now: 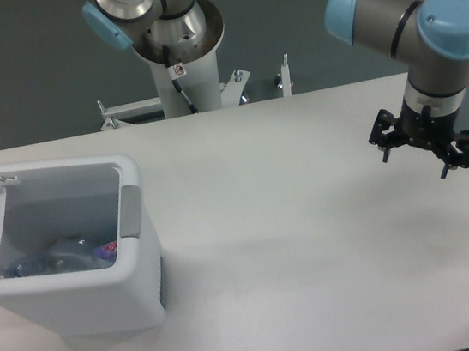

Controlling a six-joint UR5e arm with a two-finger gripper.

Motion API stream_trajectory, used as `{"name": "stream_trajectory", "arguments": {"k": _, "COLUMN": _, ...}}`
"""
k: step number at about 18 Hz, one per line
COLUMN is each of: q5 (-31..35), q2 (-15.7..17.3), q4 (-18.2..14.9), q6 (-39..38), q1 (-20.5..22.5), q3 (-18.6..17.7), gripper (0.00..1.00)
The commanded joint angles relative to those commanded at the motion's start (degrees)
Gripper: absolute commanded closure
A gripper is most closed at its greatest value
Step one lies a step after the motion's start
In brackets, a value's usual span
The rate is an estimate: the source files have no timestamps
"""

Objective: Place the trash in the trash can

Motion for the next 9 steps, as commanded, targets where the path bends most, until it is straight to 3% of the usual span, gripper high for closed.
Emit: {"name": "stream_trajectory", "arguments": {"k": 9, "q5": 0.18, "q2": 0.09, "q4": 0.27, "q6": 1.51, "q1": 0.26, "q3": -2.2, "gripper": 0.0}}
